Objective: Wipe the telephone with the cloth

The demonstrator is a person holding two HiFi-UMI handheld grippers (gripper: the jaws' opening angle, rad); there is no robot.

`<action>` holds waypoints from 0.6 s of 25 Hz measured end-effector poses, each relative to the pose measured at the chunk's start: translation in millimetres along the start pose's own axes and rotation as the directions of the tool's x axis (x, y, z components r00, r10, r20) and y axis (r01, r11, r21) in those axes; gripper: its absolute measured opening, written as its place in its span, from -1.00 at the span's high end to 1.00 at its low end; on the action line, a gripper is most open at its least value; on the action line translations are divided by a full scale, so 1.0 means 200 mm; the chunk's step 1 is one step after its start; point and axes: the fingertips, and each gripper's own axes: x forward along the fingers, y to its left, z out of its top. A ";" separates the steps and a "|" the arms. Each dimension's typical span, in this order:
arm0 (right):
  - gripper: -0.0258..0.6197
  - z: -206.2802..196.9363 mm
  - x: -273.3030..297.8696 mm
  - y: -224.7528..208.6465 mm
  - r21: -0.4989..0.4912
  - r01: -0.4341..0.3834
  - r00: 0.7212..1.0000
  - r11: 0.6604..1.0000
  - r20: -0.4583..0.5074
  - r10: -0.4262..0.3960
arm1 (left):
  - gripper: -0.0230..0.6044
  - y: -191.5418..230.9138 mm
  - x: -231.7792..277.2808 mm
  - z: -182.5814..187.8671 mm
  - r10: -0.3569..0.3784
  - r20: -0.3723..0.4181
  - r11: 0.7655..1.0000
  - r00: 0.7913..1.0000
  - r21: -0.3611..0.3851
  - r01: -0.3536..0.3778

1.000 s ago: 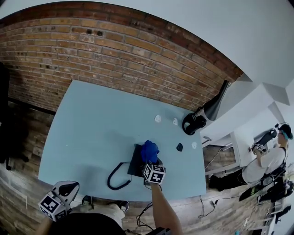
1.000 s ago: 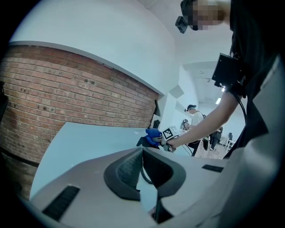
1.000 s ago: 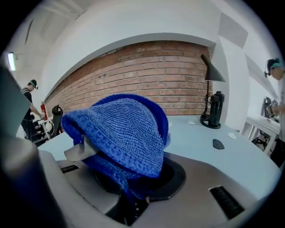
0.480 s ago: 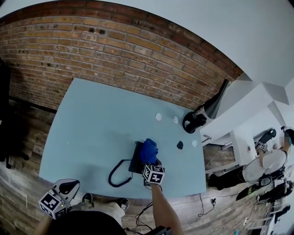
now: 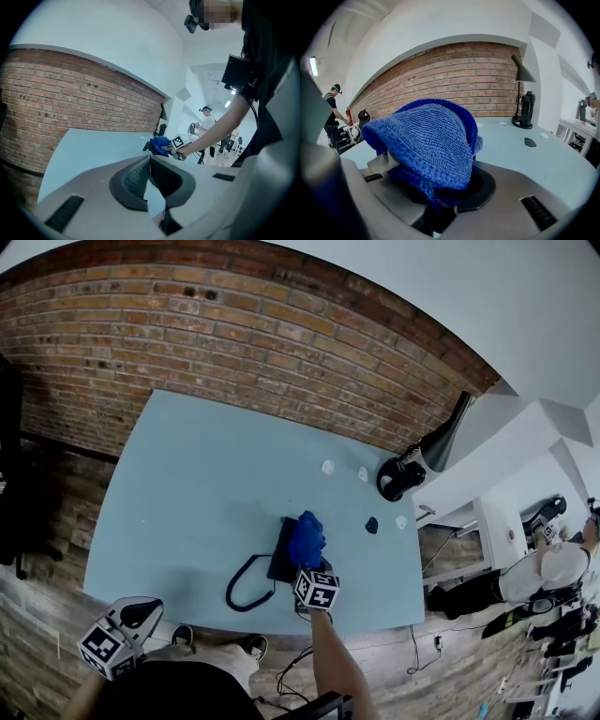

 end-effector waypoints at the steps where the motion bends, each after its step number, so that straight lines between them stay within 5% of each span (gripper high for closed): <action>1: 0.63 -0.01 0.00 0.01 0.000 0.001 1.000 1.000 0.002 -0.001 | 0.89 0.00 -0.01 0.00 -0.001 -0.002 1.000 1.000 0.003 0.001; 15: 0.63 -0.17 -0.10 0.08 0.035 0.011 1.000 0.999 -0.020 -0.010 | 0.89 0.02 -0.07 -0.06 -0.021 -0.030 0.999 0.999 0.026 0.022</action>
